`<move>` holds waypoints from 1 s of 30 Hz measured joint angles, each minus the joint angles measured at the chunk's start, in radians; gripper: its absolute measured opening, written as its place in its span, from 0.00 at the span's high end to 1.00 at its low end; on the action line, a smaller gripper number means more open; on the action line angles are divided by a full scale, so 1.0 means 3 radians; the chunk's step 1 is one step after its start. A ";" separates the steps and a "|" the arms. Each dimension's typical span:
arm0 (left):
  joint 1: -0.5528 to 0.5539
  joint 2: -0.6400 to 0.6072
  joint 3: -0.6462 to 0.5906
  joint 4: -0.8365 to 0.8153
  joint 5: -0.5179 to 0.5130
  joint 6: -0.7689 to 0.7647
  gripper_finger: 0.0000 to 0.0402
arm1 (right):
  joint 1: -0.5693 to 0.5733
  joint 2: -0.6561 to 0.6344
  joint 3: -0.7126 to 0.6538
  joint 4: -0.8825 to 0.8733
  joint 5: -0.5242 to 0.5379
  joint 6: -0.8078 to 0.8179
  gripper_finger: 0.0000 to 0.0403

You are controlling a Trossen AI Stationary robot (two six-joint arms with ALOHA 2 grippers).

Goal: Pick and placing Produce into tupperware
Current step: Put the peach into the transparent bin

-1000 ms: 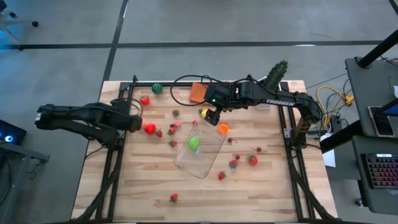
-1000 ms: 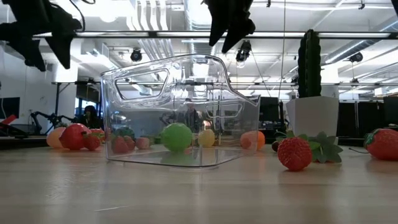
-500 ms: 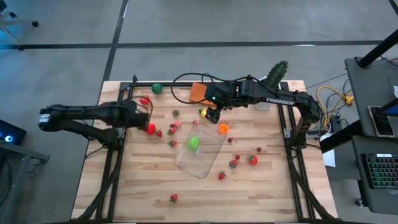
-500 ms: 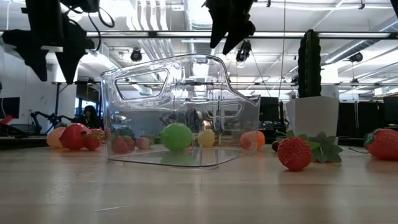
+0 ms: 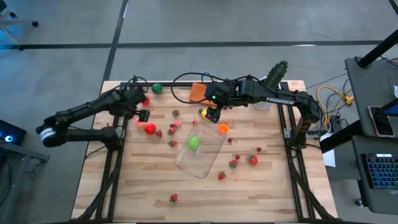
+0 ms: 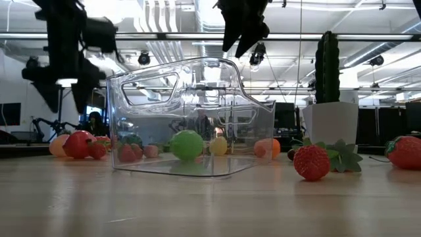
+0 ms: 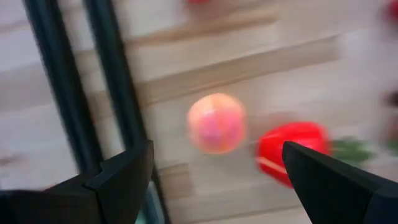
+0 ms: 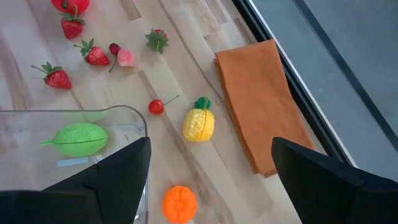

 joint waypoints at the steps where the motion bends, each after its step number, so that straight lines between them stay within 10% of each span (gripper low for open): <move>1: 0.0050 0.0042 -0.0027 -0.0007 0.0004 0.0049 0.16 | 0.0000 0.0000 0.0000 -0.0003 0.0000 0.0004 0.19; 30: 0.0147 0.1178 -0.0294 0.0614 0.0158 0.0359 0.21 | -0.0003 0.0000 0.0000 0.0003 0.0000 0.0073 0.19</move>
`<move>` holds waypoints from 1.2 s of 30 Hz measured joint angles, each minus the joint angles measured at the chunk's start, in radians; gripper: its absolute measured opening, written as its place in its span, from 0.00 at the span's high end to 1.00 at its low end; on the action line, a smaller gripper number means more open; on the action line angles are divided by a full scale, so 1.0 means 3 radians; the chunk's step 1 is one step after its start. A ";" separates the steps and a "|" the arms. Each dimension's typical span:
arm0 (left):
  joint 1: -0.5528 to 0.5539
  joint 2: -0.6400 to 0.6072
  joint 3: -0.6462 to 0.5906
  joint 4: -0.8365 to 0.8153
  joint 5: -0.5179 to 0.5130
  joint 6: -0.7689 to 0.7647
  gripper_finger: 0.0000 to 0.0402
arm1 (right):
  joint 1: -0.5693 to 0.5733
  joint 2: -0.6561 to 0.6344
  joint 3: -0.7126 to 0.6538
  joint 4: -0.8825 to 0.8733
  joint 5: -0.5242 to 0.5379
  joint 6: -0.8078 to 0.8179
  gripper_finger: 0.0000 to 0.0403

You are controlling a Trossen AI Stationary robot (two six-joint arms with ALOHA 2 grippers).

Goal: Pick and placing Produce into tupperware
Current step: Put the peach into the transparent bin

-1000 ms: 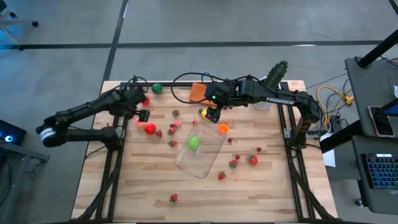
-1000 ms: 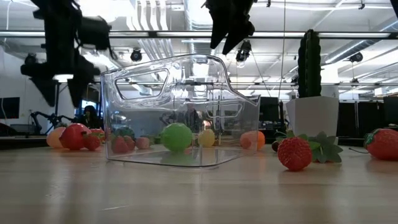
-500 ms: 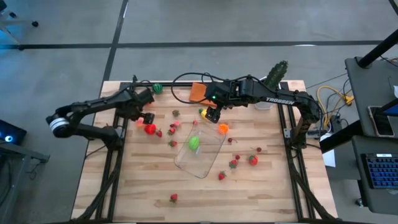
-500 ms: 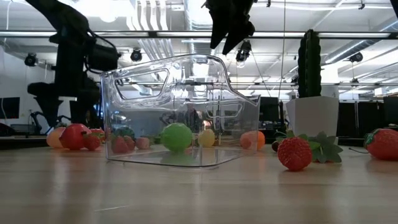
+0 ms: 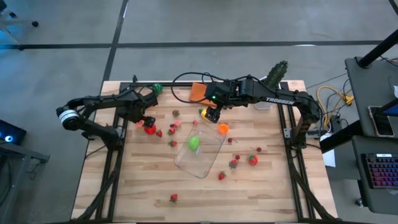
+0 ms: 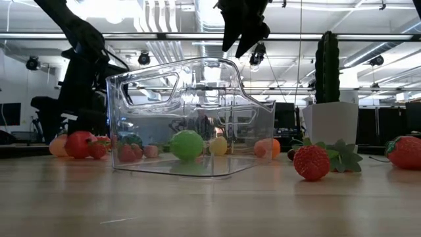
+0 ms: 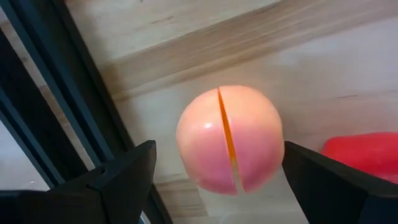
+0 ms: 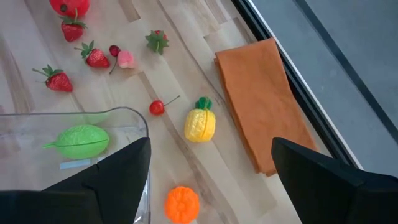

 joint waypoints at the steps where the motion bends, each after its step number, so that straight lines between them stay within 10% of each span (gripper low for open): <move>1: 0.0000 0.0005 -0.0003 0.0006 -0.0001 0.0000 0.23 | 0.0000 0.0000 0.0000 0.0000 0.0000 0.0000 0.19; 11: -0.0001 -0.0022 -0.0056 0.0242 -0.0060 0.0065 0.45 | 0.0000 0.0000 0.0000 0.0002 0.0000 -0.0001 0.19; 26: -0.0095 -0.0610 0.0170 0.0283 0.0366 0.0192 0.43 | 0.0000 -0.0011 -0.0001 0.0000 0.0000 -0.0001 0.19; 36: -0.0920 -0.1427 0.0345 0.1369 0.1083 0.0522 0.44 | -0.0001 -0.0171 -0.0001 -0.0014 0.0104 0.0209 0.19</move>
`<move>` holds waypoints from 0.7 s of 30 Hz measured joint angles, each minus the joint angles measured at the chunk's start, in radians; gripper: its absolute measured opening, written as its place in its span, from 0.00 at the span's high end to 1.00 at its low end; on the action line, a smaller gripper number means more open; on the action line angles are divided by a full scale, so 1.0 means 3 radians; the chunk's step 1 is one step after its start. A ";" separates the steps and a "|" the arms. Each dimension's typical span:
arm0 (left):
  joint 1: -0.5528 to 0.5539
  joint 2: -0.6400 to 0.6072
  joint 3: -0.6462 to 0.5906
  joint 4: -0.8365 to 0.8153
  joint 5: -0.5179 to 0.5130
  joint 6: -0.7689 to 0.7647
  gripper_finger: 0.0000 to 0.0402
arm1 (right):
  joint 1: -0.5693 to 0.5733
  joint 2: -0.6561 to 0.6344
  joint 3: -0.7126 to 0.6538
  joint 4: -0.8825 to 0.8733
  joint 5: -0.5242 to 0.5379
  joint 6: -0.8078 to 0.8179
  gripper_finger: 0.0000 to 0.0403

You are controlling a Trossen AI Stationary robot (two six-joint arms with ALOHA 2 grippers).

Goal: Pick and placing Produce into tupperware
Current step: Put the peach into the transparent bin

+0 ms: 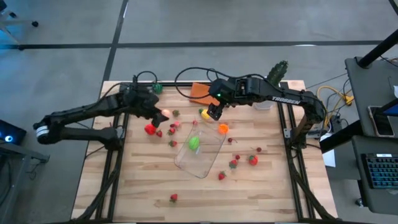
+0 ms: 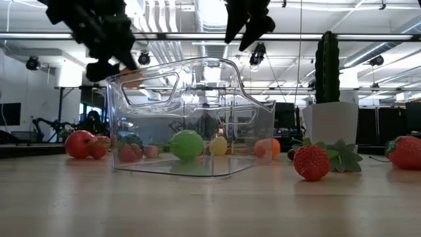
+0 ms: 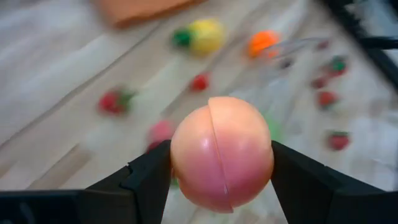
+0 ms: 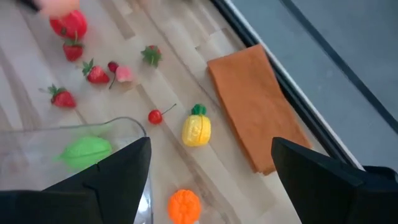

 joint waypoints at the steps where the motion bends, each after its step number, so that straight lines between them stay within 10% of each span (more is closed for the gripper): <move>1: -0.0091 0.0001 -0.0004 0.0099 0.0003 -0.0001 0.44 | 0.0000 -0.0014 0.0000 0.0001 0.0024 0.0039 0.19; 21: -0.1467 0.1388 0.0162 0.1265 0.0214 0.0612 0.42 | 0.0640 -0.0161 0.0000 -0.1198 0.0042 0.1759 0.19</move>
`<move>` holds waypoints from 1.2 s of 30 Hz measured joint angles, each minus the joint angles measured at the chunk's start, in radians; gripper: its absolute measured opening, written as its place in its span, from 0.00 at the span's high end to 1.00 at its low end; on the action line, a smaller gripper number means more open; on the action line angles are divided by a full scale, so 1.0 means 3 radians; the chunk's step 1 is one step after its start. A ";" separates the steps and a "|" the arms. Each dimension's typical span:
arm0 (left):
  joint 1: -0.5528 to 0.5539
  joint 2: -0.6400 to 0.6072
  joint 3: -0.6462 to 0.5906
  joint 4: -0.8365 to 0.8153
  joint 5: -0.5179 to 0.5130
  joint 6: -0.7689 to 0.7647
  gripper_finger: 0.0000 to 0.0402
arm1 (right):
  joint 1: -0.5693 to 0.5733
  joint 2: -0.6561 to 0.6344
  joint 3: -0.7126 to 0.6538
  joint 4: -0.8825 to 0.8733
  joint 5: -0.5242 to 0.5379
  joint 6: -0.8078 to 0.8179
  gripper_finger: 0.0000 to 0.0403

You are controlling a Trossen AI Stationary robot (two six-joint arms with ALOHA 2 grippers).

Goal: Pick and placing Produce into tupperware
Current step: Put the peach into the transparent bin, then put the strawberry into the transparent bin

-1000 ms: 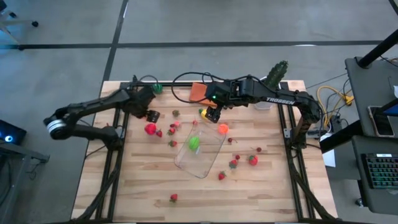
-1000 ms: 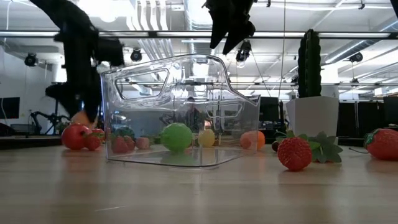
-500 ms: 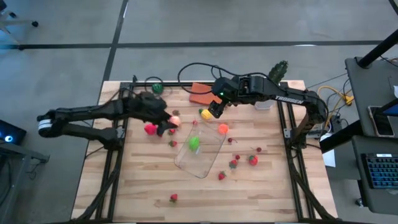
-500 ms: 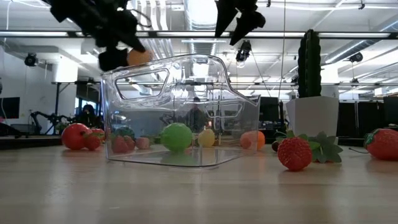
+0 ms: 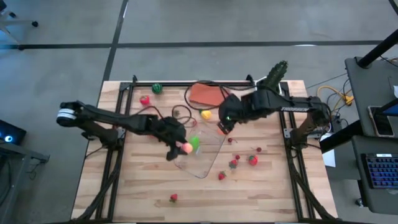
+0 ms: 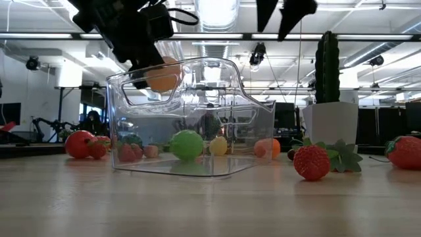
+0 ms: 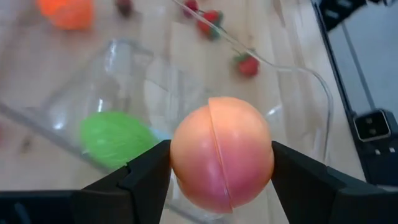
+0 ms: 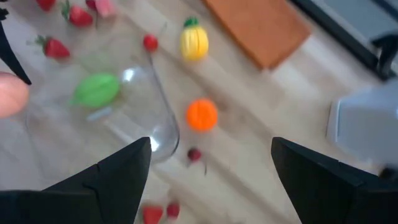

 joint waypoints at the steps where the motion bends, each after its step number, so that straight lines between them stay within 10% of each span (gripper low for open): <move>1: -0.0042 0.0047 0.0006 0.0018 0.0001 -0.0001 0.42 | 0.0058 0.0000 0.0000 -0.0065 -0.0027 0.0108 0.19; 23: -0.0242 0.0693 0.0399 0.0157 -0.0213 -0.0881 0.30 | 0.1513 -0.0106 -0.0543 -0.0287 0.0032 0.1121 0.08; 36: -0.0263 0.0185 0.0515 0.0157 -0.0186 -0.1576 0.08 | 0.2681 -0.0210 -0.1522 -0.0280 -0.0123 0.3347 0.08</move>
